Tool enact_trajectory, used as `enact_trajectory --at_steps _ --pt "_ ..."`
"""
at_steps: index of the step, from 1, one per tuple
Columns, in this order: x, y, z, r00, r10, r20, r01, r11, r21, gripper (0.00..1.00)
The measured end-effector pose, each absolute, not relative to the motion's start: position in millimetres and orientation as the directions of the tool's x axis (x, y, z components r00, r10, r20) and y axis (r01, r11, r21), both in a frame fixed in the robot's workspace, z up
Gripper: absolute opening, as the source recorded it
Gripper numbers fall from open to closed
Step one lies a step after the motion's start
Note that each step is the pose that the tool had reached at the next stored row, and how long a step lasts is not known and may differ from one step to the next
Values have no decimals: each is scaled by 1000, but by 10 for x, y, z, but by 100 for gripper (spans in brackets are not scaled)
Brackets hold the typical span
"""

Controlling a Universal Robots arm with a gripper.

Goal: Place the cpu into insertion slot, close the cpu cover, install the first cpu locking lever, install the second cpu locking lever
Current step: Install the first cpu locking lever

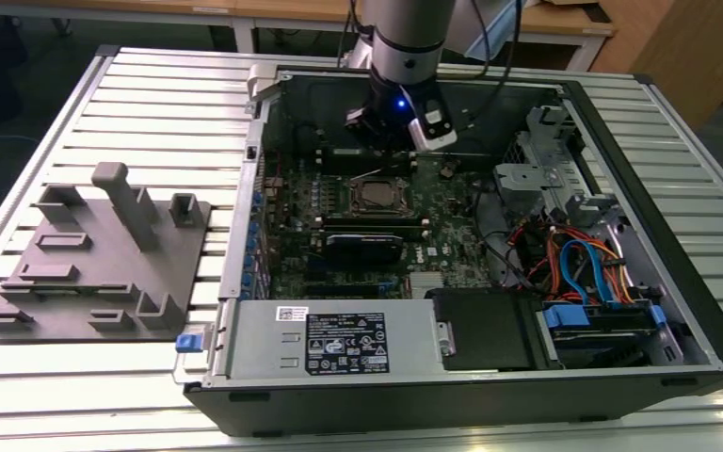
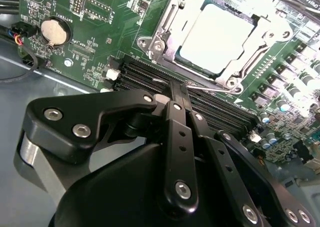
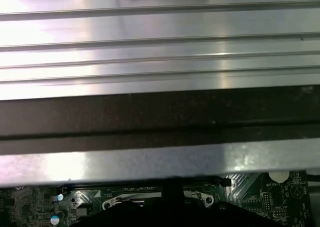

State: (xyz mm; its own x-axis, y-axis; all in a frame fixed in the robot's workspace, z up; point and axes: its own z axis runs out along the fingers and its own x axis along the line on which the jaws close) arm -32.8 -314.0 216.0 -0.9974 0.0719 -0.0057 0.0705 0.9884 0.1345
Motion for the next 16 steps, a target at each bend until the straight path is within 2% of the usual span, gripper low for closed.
enact_trajectory --at_steps 16 --pt "-272 -3141 2016 -997 73 -5 71 988 134 10"
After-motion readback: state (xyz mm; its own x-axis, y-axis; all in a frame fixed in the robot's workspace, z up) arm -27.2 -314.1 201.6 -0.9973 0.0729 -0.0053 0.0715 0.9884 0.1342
